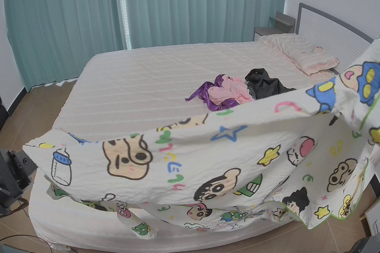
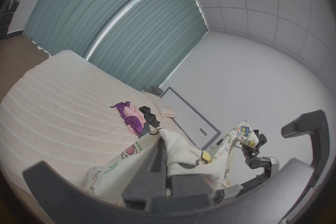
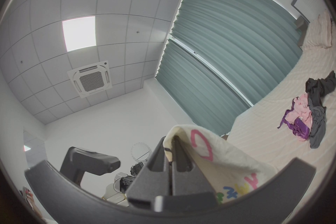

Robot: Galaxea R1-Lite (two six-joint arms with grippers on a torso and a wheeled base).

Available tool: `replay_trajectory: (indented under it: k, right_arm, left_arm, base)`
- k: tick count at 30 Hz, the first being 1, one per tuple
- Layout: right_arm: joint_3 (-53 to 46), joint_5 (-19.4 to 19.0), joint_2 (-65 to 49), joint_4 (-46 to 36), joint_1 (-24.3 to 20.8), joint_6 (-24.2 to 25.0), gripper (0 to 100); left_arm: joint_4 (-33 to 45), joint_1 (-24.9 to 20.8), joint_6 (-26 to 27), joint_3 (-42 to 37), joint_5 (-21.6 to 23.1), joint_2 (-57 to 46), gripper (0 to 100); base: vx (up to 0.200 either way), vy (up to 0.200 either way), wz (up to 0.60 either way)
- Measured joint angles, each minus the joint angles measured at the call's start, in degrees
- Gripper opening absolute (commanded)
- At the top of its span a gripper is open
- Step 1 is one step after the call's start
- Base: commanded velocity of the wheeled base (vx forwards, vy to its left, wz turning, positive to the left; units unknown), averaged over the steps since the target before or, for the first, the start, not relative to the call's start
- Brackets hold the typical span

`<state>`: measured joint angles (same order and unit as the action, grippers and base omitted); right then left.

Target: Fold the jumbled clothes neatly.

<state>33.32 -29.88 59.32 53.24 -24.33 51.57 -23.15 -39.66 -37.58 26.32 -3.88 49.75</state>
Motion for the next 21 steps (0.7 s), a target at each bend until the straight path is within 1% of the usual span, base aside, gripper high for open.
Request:
replay_trajectory:
  k: [6,11,14,19,21]
  right_arm:
    - [0.78,1.41,9.34,0.07,1.16,-0.33,0]
    - [1.30,4.32,18.10,2.46,1.51,-0.77,0]
    - [2.18,6.56,24.16,5.58,1.66,-0.96,0]
    - [5.73,10.51,31.37,8.02,1.82,-1.16,0]
    - [7.17,11.19,33.18,8.07,1.82,-1.26,0]
  left_arm:
    - [0.33,2.97,-3.00,0.80,0.16,7.24,0]
    - [-0.17,4.16,-6.29,1.49,0.24,12.96,0]
    - [-1.10,4.62,-8.05,1.85,0.27,16.53,0]
    - [-1.94,5.05,-9.08,2.23,-0.13,20.29,0]
    - [-2.00,5.10,-9.17,2.18,-0.26,20.94,0]
  base:
    - [0.000,0.000,0.00]
    - [0.200,0.000,0.00]
    - [0.200,0.000,0.00]
    - [0.200,0.000,0.00]
    - [0.200,0.000,0.00]
